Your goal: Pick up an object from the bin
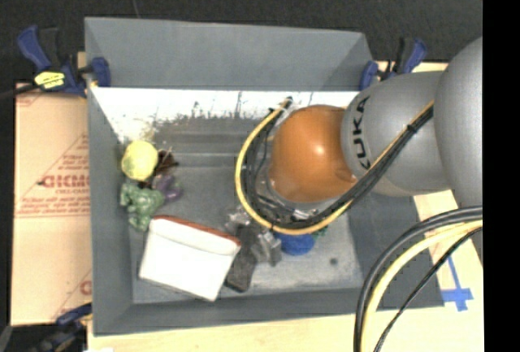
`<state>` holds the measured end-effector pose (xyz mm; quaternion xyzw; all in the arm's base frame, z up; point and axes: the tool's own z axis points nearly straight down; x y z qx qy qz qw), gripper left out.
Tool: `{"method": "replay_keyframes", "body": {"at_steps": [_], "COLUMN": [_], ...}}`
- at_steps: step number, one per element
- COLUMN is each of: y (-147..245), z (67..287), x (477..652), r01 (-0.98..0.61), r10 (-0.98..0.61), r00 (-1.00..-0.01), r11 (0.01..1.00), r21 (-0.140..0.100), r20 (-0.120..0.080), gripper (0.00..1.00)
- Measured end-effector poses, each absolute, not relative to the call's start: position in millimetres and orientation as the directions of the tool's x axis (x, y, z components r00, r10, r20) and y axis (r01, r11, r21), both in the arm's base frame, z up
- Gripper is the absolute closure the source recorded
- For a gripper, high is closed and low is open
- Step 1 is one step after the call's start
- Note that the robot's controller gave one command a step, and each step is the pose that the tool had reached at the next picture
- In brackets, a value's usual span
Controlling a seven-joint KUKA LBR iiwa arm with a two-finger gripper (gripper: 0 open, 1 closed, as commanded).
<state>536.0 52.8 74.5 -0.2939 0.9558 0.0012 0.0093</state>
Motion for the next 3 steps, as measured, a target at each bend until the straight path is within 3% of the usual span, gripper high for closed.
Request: {"method": "replay_keyframes", "body": {"at_steps": [1,3], "y": [51.3,50.7], "z": [95.7,167.9], "x": [533.9,535.1], "r01": [-0.56,-0.556], "r10": [-0.56,-0.556], "r00": [-0.828,-0.831], "r11": [0.828,0.831], "r21": [-0.002,-0.003], "r20": [-0.011,-0.014], "gripper": [1.0,1.0]}}
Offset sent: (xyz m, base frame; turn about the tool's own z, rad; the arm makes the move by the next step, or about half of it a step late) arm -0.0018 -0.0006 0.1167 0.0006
